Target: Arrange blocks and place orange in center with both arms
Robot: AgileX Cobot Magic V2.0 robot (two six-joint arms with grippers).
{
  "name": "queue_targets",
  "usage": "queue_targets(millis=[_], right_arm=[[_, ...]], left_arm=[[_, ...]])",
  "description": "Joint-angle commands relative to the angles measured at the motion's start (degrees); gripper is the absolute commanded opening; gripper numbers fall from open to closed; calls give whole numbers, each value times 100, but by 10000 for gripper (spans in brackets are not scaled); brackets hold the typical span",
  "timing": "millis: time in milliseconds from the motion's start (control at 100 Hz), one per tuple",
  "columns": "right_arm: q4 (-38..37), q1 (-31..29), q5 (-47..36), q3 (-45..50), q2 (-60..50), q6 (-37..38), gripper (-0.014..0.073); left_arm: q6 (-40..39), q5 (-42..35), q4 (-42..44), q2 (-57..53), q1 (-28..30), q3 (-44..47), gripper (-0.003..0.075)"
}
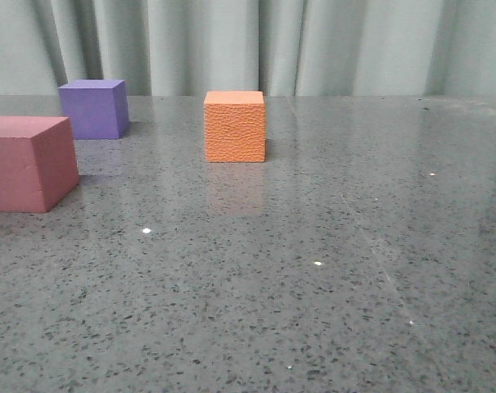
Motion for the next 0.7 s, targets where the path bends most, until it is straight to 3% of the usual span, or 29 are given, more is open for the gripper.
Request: queue_targets(millis=[0,400,690], right_arm=[[20,-35,-485,-80,-152,-42,-67],[20,-35,-485,-80,-152,-42,-67],[20,-35,-485,-80,-152,-42,-67]], left_arm=[[5,-691,-218,-19,-26,-211,640],[4,-771,-954,101,-98,-260,638],[-162,-993,-833,964,-1141,-1058,628]])
